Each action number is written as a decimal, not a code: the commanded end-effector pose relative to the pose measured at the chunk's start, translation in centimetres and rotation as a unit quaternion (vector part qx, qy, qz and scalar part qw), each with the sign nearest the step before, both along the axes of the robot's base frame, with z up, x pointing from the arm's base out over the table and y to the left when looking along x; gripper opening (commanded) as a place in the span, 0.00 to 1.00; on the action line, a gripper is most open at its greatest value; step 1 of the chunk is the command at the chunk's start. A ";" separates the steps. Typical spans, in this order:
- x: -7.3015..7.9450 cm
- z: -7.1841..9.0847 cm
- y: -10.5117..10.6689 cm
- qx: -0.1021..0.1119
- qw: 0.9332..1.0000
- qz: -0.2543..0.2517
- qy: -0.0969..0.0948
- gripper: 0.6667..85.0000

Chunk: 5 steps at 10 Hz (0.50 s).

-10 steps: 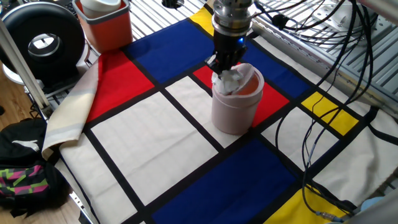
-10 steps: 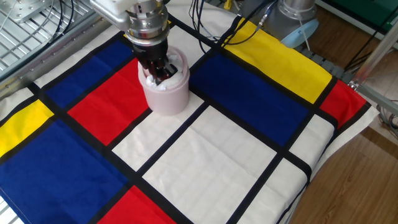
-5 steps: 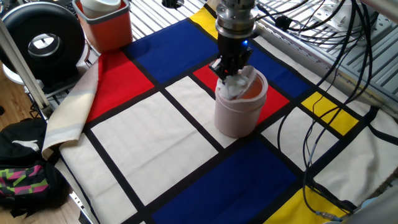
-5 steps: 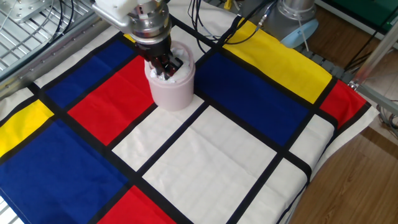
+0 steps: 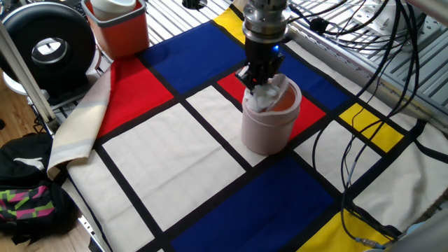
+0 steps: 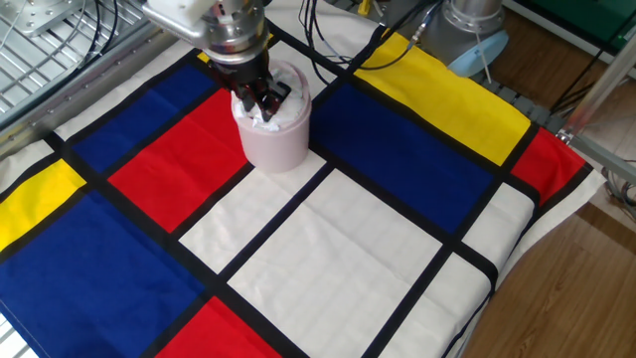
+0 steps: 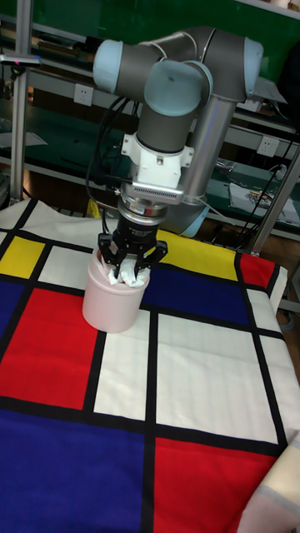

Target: Put the garbage in the trash can

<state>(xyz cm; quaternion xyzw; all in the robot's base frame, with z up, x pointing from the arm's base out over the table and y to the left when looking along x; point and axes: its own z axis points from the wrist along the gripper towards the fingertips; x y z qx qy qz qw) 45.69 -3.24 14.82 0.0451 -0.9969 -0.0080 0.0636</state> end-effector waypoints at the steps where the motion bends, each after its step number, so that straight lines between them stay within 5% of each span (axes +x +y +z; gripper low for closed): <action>1: 0.4 1.1 -0.1 0.003 1.000 0.015 -0.001 0.46; 5: 0.3 1.7 0.0 0.006 1.000 0.028 0.006 0.51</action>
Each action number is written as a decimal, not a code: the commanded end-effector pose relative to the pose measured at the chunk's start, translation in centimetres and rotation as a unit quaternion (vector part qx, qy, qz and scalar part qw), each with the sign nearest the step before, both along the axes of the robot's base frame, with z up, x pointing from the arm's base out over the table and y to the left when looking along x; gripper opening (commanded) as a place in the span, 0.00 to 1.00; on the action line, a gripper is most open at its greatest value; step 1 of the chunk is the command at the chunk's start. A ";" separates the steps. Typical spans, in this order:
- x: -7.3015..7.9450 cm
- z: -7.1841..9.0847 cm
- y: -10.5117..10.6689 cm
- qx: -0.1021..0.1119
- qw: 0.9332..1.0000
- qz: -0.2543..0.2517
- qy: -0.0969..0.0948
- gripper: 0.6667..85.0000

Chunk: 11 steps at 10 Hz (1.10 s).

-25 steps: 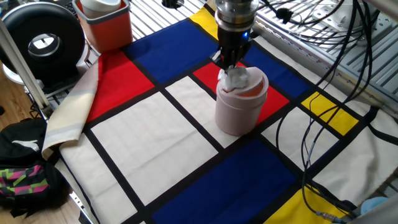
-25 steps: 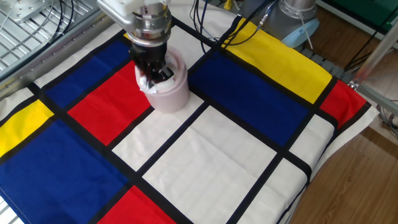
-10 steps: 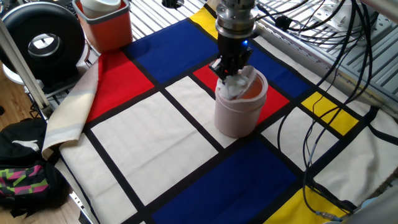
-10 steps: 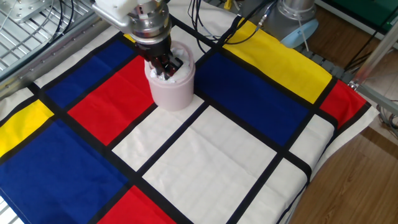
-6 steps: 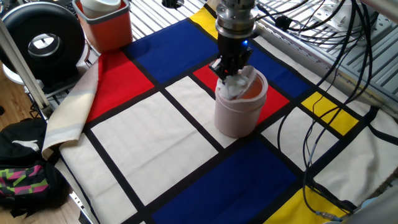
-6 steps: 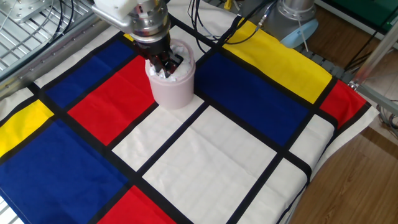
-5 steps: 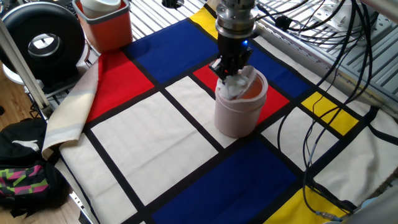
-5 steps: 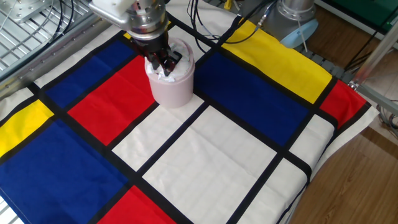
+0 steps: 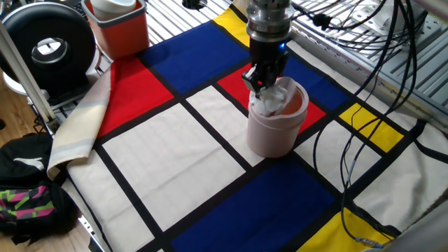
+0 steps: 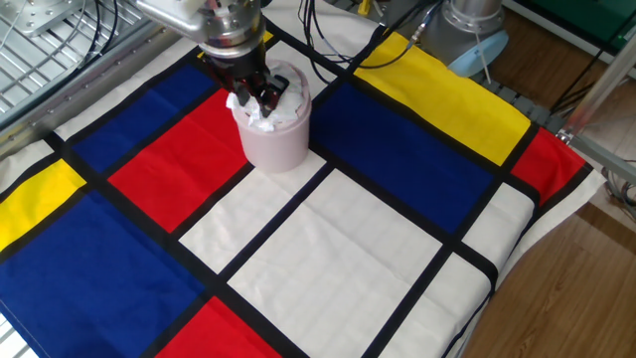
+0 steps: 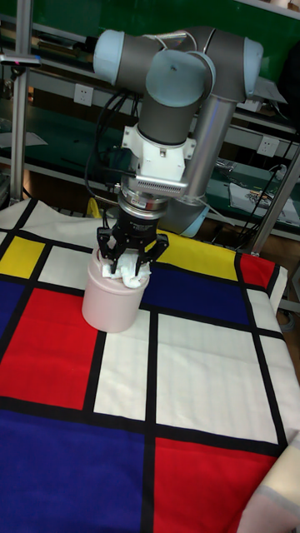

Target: Put the garbage in the trash can

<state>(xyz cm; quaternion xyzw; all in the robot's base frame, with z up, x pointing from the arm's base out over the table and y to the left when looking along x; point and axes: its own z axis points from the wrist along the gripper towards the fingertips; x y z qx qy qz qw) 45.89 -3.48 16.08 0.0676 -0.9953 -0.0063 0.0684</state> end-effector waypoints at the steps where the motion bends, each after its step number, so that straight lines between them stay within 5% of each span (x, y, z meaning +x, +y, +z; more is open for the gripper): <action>1: 0.1 0.4 0.9 0.014 1.000 -0.013 0.001 0.45; 2: -0.2 0.0 1.8 0.027 0.999 -0.034 0.004 0.31; 3: -0.3 -1.0 2.2 0.033 0.999 -0.042 -0.004 0.28; 6: 1.3 -3.2 4.1 0.043 0.994 -0.086 -0.044 0.03; 8: 2.2 -3.4 4.7 0.059 0.994 -0.073 -0.060 0.06; 9: 2.3 -3.0 4.4 0.060 0.995 -0.063 -0.056 0.06; 11: 1.4 -2.1 2.1 0.037 0.999 -0.021 -0.031 0.24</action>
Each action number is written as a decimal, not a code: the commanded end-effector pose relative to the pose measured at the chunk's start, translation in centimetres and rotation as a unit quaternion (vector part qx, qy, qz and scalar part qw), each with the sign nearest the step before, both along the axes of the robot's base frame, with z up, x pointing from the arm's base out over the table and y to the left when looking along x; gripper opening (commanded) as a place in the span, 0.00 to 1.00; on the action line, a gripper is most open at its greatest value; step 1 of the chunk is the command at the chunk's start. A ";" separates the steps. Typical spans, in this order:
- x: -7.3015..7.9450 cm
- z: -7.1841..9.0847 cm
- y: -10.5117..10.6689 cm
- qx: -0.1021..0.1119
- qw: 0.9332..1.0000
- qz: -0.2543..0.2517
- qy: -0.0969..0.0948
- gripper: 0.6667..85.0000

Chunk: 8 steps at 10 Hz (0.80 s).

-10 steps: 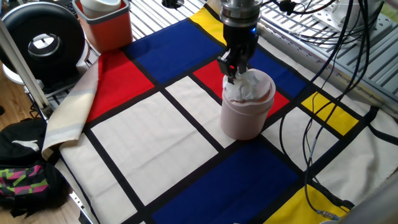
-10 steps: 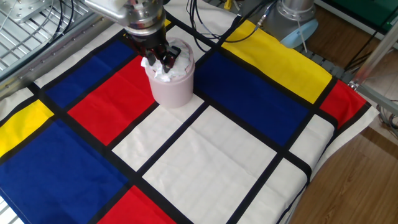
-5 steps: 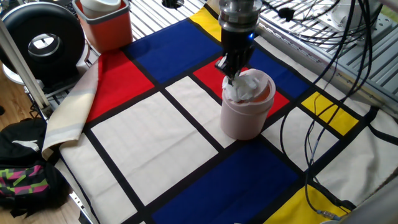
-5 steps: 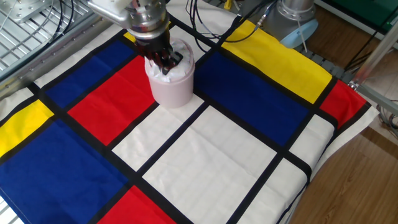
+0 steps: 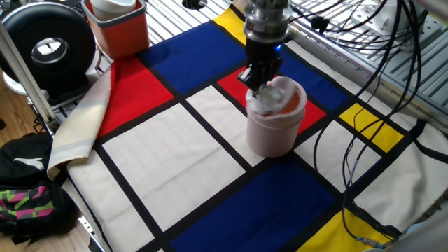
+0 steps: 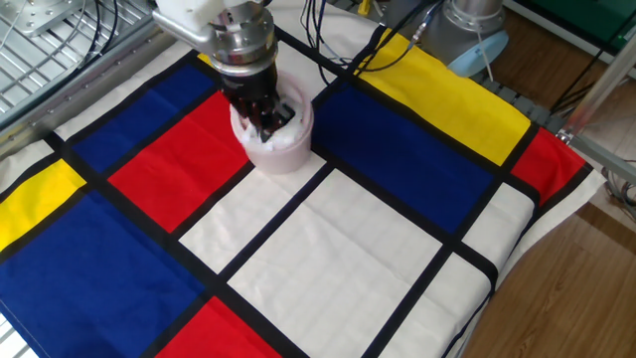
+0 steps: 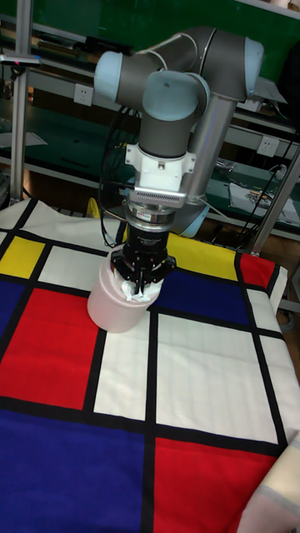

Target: Put the garbage in the trash can

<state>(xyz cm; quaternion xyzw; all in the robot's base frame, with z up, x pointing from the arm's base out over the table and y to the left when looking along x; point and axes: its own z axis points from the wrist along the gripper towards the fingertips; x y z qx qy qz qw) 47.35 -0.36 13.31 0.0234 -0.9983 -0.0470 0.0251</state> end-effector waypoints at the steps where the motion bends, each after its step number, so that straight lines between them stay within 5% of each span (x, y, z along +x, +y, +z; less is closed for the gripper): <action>1: -0.2 1.3 -1.8 -0.008 0.999 0.036 0.013 0.31; 2: -1.5 1.8 -2.8 -0.023 0.998 0.048 0.034 0.39; 6: -1.6 2.1 -2.7 -0.024 0.998 0.053 0.037 0.48; 8: -2.2 3.6 -2.8 -0.024 0.997 0.053 0.056 0.53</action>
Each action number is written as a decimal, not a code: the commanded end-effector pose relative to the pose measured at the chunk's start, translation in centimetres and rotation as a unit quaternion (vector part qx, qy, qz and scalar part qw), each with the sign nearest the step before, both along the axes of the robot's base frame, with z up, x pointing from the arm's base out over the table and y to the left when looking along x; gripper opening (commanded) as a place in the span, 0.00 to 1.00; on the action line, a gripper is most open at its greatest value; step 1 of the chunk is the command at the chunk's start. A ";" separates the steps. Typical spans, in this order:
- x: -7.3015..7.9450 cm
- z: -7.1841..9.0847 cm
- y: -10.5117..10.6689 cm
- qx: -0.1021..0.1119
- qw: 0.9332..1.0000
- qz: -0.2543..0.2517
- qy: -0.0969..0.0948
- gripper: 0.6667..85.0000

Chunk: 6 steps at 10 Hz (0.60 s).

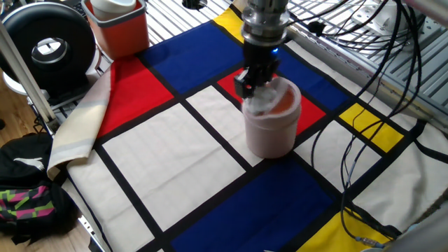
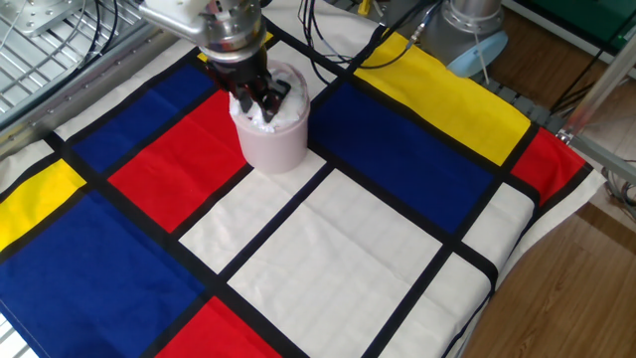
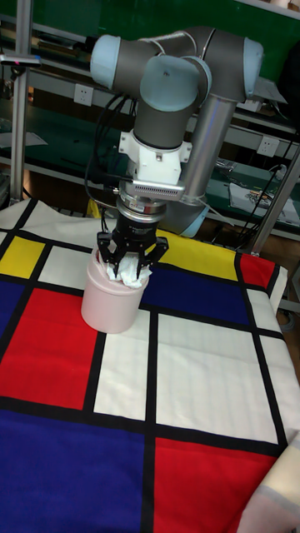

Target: Put the garbage in the trash can

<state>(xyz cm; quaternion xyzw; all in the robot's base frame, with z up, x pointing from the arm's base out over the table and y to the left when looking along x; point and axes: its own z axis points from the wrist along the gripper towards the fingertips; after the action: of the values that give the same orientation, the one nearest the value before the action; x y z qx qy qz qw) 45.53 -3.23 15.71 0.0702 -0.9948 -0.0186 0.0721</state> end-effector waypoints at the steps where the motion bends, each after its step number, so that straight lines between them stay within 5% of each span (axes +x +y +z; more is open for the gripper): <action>1: -0.8 2.3 -0.1 0.002 1.000 0.003 0.023 0.55; 6: -0.2 5.2 -0.7 -0.023 0.999 0.016 0.029 0.56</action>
<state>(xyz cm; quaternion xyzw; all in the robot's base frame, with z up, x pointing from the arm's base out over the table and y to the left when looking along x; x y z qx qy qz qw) 45.03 -3.89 19.22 0.0757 -0.9922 -0.0047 0.0991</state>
